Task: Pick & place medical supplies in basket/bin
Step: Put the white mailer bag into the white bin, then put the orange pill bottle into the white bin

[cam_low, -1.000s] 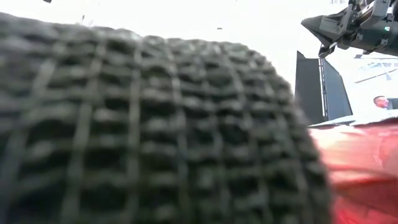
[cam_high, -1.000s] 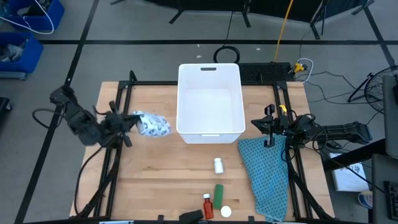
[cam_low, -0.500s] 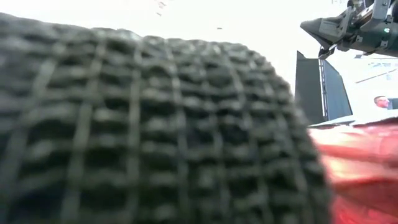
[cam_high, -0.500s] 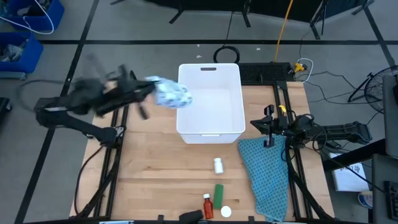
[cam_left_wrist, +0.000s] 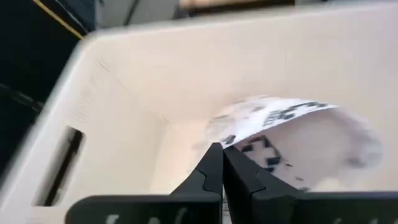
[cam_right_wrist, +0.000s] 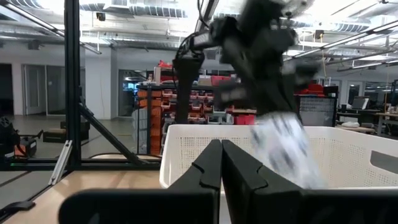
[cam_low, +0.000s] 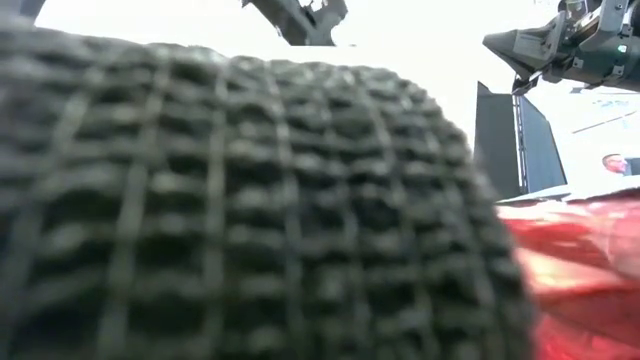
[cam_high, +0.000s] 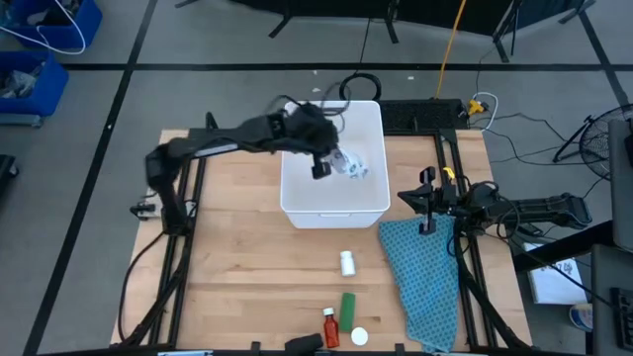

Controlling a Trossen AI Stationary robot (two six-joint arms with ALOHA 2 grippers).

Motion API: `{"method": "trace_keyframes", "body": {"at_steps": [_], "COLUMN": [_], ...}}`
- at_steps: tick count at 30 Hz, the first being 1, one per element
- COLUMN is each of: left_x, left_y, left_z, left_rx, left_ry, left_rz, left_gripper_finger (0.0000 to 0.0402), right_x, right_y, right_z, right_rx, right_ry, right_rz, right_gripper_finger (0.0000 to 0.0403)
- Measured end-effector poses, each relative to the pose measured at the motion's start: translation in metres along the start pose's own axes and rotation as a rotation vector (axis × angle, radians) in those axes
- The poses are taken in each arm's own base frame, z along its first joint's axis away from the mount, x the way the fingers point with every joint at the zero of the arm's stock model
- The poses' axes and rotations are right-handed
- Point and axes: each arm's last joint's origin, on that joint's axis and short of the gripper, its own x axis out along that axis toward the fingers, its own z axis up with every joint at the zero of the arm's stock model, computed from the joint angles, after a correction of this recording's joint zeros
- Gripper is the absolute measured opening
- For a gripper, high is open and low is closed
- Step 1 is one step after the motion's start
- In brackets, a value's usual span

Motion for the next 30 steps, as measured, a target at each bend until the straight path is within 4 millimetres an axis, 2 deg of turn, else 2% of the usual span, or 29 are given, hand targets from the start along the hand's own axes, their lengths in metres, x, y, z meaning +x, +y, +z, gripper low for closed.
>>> {"method": "trace_keyframes", "body": {"at_steps": [4,7,15,20,25,28,30], "left_x": [0.039,0.060,0.087,0.086,0.071,0.047,0.020], "left_y": [0.003,0.001,-0.013,-0.015,-0.014,-0.013,-0.012], "left_z": [-0.018,-0.029,-0.049,-0.050,-0.040,-0.029,-0.018], "left_rx": [-0.011,-0.012,-0.016,-0.013,-0.002,0.071,0.097], "left_ry": [0.095,0.145,0.253,0.253,0.197,0.158,0.120], "left_rz": [-0.010,-0.031,-0.157,-0.211,-0.254,-0.241,-0.208], "left_gripper_finger": [0.0000,0.0000,0.0001,0.0037,0.0115,0.0164,0.0181], "right_x": [0.000,0.000,0.000,0.000,0.000,0.000,0.000], "right_y": [0.000,0.000,0.000,0.000,0.000,0.000,0.000], "right_z": [0.000,0.000,0.000,0.000,0.000,0.001,0.001], "right_rx": [0.000,0.000,-0.027,-0.030,-0.030,-0.024,-0.026], "right_ry": [0.000,-0.001,0.001,0.001,0.004,-0.006,-0.014], "right_rz": [0.000,0.000,0.000,0.000,0.000,0.000,0.000], "right_gripper_finger": [0.0000,0.0000,0.0000,0.0000,0.0000,0.0000,0.0000]}}
